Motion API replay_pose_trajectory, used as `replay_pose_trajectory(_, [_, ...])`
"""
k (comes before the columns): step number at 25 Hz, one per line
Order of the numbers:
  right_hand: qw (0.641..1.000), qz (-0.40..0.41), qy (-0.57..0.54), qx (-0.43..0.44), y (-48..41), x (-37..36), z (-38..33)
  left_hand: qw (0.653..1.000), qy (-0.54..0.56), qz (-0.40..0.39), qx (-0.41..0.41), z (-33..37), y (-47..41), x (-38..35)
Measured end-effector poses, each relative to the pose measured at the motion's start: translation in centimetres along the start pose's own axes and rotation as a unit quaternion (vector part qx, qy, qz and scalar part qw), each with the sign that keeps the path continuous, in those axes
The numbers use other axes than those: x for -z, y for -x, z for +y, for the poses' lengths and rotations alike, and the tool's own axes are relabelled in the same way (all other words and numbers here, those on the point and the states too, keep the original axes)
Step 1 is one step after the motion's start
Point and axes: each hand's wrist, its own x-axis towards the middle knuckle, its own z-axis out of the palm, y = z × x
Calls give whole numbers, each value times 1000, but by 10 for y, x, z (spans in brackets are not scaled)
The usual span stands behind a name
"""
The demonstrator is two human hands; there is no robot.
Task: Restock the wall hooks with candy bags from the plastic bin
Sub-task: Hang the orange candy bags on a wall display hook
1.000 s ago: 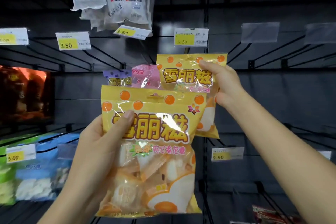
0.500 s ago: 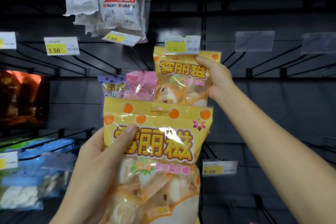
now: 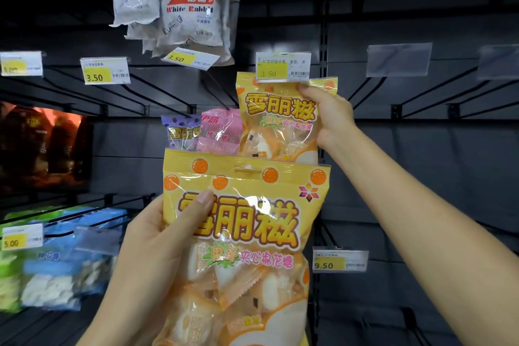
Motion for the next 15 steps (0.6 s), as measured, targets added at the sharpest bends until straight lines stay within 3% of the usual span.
replay_pose_trajectory(15, [999, 27, 27, -1, -5, 2, 1, 1000, 9, -7, -1, -6, -5, 2])
